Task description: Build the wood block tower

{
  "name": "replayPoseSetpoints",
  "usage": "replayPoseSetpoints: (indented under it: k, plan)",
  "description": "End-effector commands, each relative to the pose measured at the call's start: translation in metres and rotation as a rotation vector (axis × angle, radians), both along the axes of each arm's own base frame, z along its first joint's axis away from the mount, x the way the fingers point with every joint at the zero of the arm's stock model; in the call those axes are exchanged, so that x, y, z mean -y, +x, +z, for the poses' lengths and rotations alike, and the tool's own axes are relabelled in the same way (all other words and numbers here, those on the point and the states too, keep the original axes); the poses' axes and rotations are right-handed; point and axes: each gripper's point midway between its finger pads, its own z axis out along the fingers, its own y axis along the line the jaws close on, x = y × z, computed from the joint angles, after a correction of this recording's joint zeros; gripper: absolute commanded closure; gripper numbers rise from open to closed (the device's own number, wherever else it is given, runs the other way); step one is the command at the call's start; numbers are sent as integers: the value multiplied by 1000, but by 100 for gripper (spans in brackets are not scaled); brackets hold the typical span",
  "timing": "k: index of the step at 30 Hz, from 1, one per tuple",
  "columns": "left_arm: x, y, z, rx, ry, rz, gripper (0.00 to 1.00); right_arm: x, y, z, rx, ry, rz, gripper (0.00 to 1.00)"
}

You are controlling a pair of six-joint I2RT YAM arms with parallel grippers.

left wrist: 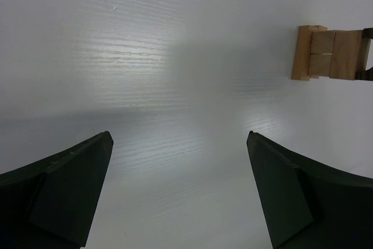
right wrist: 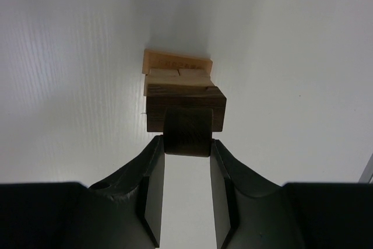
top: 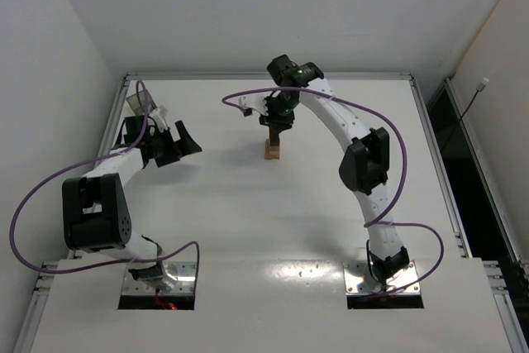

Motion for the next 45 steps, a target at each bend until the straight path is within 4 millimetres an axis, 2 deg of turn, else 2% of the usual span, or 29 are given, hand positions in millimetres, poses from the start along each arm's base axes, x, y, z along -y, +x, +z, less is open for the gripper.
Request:
replayPoseSetpoints:
  k: [1, 12, 25, 26, 30, 33, 40, 45]
  plan:
    - [3, 11, 12, 57, -1, -21, 0, -6, 1, 3, 12, 3, 27, 96]
    - [3, 11, 12, 57, -1, -21, 0, -9, 0, -6, 1, -14, 33, 92]
    - [3, 11, 8, 48, -3, -21, 0, -10, 2, -6, 9, -9, 33, 89]
    - [3, 11, 8, 48, -3, -21, 0, -10, 2, -6, 9, -9, 33, 87]
    - [3, 12, 10, 57, -1, -21, 0, -11, 8, -2, 34, -2, 19, 66]
    - [3, 12, 10, 57, -1, -21, 0, -11, 7, -2, 30, -1, 11, 63]
    - [3, 12, 10, 57, -1, -21, 0, -12, 9, -1, 38, 4, 11, 61]
    - [3, 12, 10, 57, -1, -21, 0, -16, 12, 17, 72, 44, -1, 54]
